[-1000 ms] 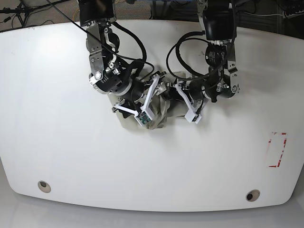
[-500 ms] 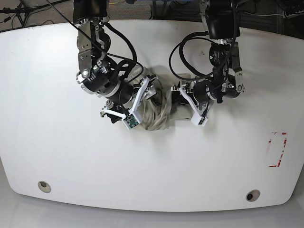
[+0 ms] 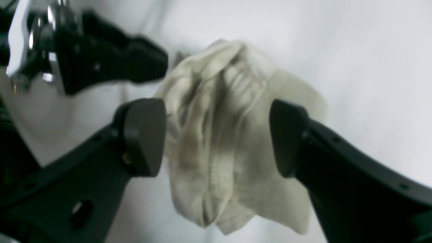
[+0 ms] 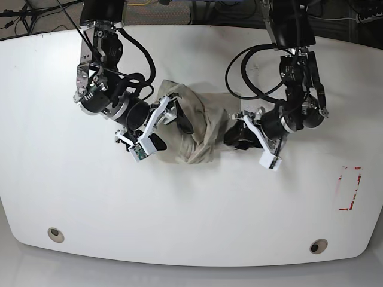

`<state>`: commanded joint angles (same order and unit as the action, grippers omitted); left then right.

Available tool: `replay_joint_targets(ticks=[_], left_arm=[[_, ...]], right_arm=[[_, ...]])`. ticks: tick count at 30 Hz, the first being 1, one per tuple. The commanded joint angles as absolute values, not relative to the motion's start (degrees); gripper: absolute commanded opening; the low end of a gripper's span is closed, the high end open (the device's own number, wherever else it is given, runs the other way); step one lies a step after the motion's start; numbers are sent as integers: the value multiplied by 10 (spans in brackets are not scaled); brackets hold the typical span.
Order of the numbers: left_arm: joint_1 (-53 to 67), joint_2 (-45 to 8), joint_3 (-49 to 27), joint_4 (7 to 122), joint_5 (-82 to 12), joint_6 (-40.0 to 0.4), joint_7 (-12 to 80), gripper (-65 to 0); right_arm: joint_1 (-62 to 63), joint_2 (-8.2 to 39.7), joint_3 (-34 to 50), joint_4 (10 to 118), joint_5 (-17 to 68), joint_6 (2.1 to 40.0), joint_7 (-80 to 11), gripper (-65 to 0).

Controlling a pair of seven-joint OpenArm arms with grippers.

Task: Fold the T-shirt properly
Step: 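Release the shirt with the left gripper and lift it away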

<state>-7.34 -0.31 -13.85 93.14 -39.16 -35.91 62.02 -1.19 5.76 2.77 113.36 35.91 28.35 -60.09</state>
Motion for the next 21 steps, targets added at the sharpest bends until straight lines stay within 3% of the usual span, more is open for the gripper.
replay_joint_targets(ticks=[13,18,21], left_arm=[[-80,-153,-262,959,-445,-372,621,-438],[-62,-193,-290,960,-465,-373,621,-439],[-51,-204,-307,960,-484,-373,621,-439]], right_arm=[[-17,53,-4,1044,360,289,-573,-192],[-17,55,-65,1027,359,283,-553,-192],[-16,51,-127,1025,358,256,-549,-192]])
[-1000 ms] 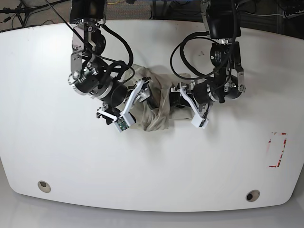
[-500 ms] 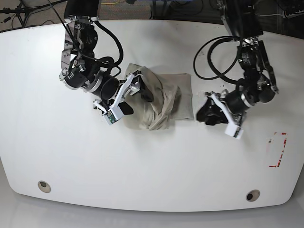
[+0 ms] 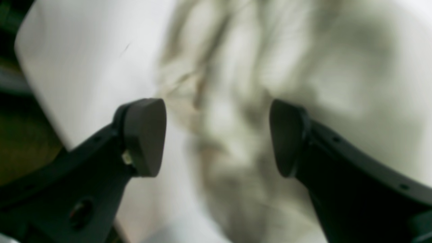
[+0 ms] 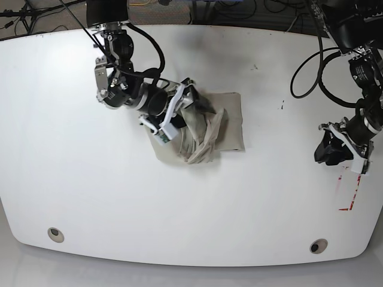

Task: Fold the T-shirt properly
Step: 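Release the shirt with the left gripper and lift it away, then drag the bundled shirt with the right gripper and flatten it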

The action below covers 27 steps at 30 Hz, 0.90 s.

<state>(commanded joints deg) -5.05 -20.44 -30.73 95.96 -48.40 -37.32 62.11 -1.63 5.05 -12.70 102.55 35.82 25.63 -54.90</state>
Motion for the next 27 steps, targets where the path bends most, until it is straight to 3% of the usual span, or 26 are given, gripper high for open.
replay_joint_targets(ticks=[5,10,18,27], left_arm=[[-32,-212,-329,960,-496,-373,621,-439],[-17,-216,-342,960,-496,-373,621,-439],[0,-217,-343,960,-496,-374,621,-439],[15,-217,-343,960,-496,-374,621,-439]], right_arm=[[-7,44,-232,1025,358,185,-516,-192],[4,44,-264,1030,359,149,-509,-192],[7,87,-263,1074,359,143,-508,-192],[5,116,-190,1086,366,144,-508,-192]])
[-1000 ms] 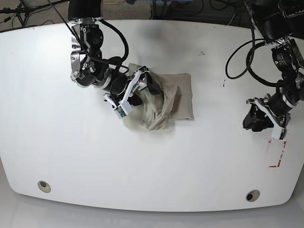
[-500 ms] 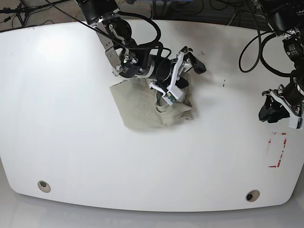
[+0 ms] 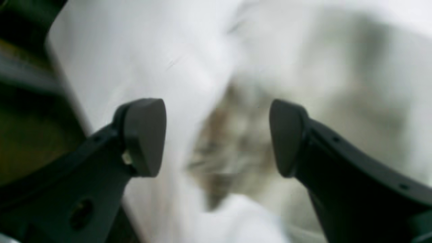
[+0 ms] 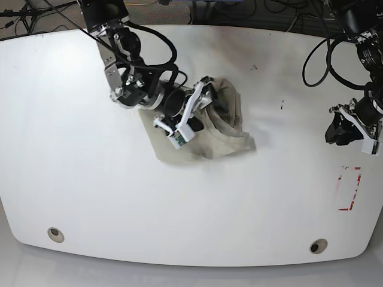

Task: Fold the T-shirt properly
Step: 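Drag the bundled shirt with the right gripper and flatten it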

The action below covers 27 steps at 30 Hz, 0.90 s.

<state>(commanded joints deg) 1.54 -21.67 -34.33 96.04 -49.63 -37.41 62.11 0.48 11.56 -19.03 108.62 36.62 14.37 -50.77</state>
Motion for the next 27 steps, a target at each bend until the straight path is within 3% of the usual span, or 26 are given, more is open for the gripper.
replay_joint_targets(ticks=[7,18,27], left_arm=[[21,-215,-342,960,-495,-374,621,-439],[26,-216,-342,960,-495,-374,621,-439],[27,-216,-342,960,-494,-374,621,-439]], right_arm=[[15,116,-192,1050,359,144,-507,-192],[78,33,-214,947,358,145,-506,-192],[136,5,-246,935,358,143,-507,-192]])
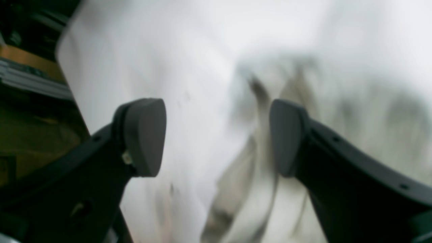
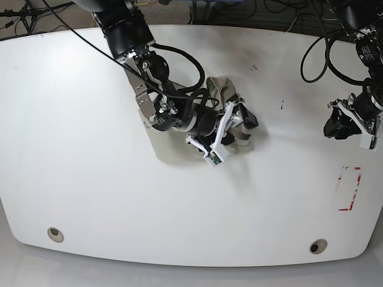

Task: Fold the T-shirt properly
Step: 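Drag the bundled shirt with the right gripper and flatten it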

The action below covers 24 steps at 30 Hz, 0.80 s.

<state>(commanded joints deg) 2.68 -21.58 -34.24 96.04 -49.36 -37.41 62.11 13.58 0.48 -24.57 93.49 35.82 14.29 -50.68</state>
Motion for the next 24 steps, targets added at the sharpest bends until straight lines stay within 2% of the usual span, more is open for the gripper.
replay_joint_targets(ticks=[5,12,16,20,24], left_arm=[[27,-216,-343,960,-493,-374,621,-439],[28,-216,-343,960,-493,-374,621,-439],[28,-216,-343,959,-492,-372,621,-439],[29,-215,-342,957,-492,-371,621,-439],[29,-214,-342,957,-492,-371,621,-439]], right_arm=[[144,30,-242,936,358,143,-507,-192],[113,122,-243,997,358,142,-508,-192],[76,159,-242,1047,359,142,-509,-192],[30,175,-242,1075,360,142,-509,-192],[-10,173,-244,1077,360,142,-509,-192]])
